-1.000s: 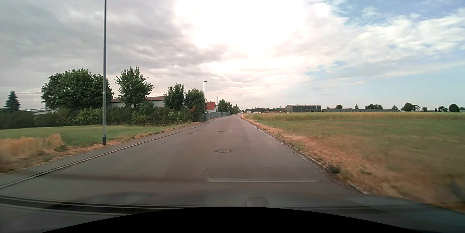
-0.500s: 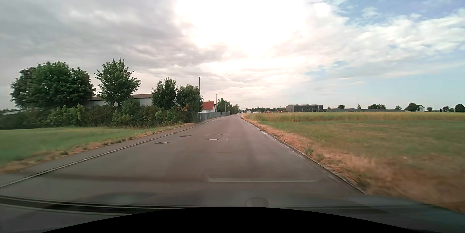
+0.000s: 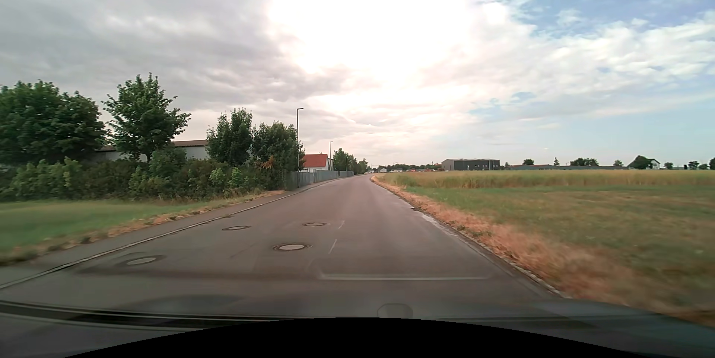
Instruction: Follow the waypoints while adhering to traffic rules and regulations
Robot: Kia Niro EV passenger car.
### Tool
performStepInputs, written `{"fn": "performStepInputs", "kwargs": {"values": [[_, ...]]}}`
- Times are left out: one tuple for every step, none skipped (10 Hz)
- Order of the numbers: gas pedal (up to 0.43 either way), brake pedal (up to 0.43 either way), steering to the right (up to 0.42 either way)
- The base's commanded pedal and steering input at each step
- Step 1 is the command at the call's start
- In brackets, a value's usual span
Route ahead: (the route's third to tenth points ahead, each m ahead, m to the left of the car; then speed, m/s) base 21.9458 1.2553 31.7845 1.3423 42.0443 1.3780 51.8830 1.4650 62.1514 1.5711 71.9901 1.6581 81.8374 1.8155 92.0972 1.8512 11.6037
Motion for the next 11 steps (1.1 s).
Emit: {"fn": "performStepInputs", "kwargs": {"values": [[0.118,0.000,-0.003],[0.118,0.000,-0.003],[0.118,0.000,-0.003],[0.118,0.000,-0.004],[0.118,0.000,-0.004],[0.130,0.000,-0.004],[0.130,0.000,-0.005],[0.130,0.000,-0.006],[0.130,0.000,-0.007],[0.130,0.000,-0.008],[0.130,0.000,-0.008]]}}
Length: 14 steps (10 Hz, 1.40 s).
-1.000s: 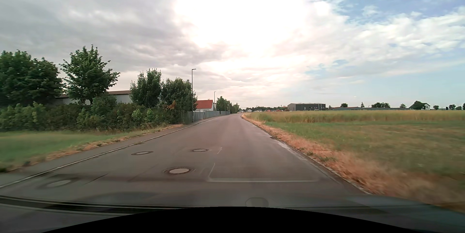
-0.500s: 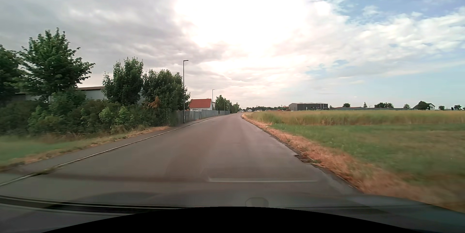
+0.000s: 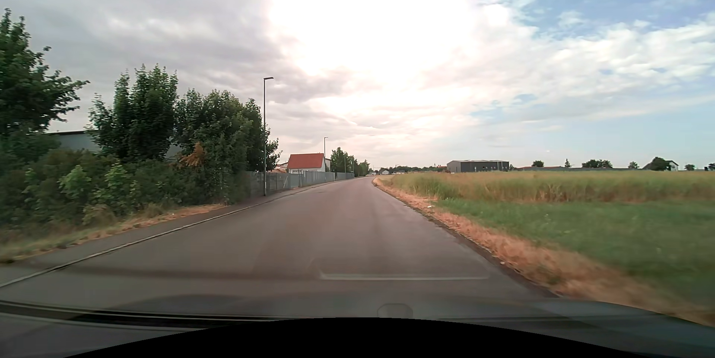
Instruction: Follow the waypoints while adhering to traffic rules and regulations
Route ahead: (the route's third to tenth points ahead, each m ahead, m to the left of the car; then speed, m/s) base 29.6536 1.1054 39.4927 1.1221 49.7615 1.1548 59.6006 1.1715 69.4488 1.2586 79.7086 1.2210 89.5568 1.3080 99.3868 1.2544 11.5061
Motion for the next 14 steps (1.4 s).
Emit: {"fn": "performStepInputs", "kwargs": {"values": [[0.130,0.000,-0.009],[0.130,0.000,-0.009],[0.130,0.000,-0.009],[0.130,0.000,-0.009],[0.130,0.000,-0.009],[0.130,0.000,-0.009],[0.130,0.000,-0.010],[0.130,0.000,-0.010],[0.130,0.000,-0.011],[0.130,0.000,-0.011],[0.130,0.000,-0.010],[0.130,0.000,-0.009],[0.130,0.000,-0.007],[0.138,0.000,-0.006]]}}
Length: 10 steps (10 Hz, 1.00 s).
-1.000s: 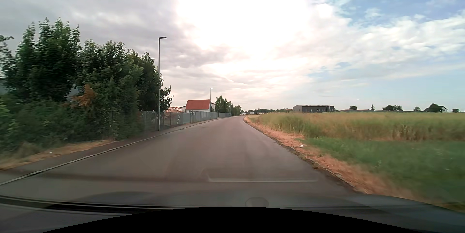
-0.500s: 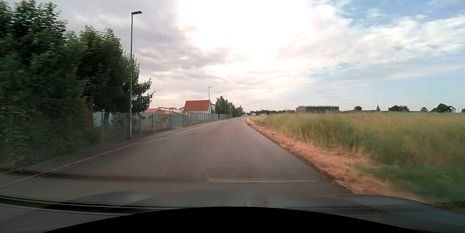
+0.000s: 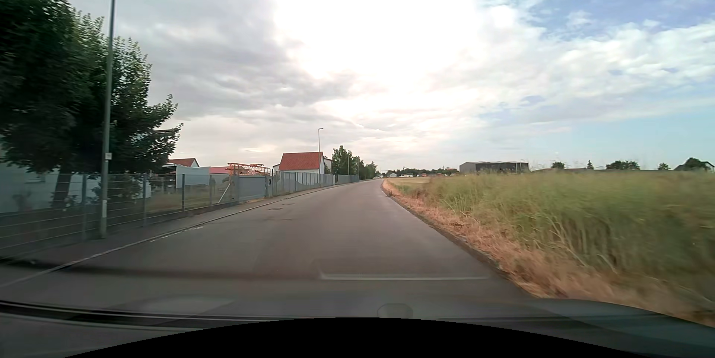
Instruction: Follow the waypoints while adhering to traffic rules and regulations
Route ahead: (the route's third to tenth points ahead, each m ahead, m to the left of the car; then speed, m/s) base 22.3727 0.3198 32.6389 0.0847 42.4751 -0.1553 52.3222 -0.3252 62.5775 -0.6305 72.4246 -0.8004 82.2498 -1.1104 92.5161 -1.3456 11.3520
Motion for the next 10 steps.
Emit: {"fn": "performStepInputs", "kwargs": {"values": [[0.138,0.000,-0.006],[0.150,0.000,-0.005],[0.150,0.000,-0.004],[0.150,0.000,-0.004],[0.157,0.000,-0.004],[0.157,0.000,-0.004],[0.169,0.000,-0.004],[0.177,0.000,-0.004],[0.177,0.000,-0.004],[0.177,0.000,-0.004]]}}
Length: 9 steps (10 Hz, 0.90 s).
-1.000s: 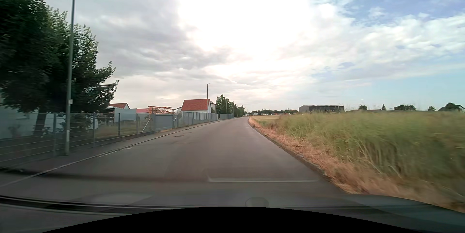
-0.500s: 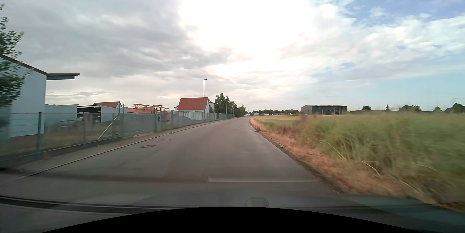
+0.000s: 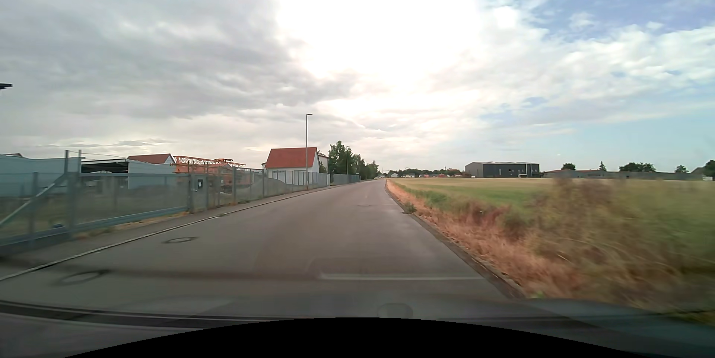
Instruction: Follow the waypoints while adhering to traffic rules and regulations
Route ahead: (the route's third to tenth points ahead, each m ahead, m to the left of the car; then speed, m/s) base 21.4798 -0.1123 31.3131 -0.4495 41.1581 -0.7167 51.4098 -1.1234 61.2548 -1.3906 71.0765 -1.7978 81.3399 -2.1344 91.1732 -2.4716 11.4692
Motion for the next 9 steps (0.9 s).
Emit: {"fn": "performStepInputs", "kwargs": {"values": [[0.177,0.000,-0.004],[0.177,0.000,-0.004],[0.177,0.000,-0.004],[0.177,0.000,-0.004],[0.177,0.000,-0.003],[0.177,0.000,-0.003],[0.177,0.000,-0.002],[0.177,0.000,-0.002],[0.177,0.000,-0.001]]}}
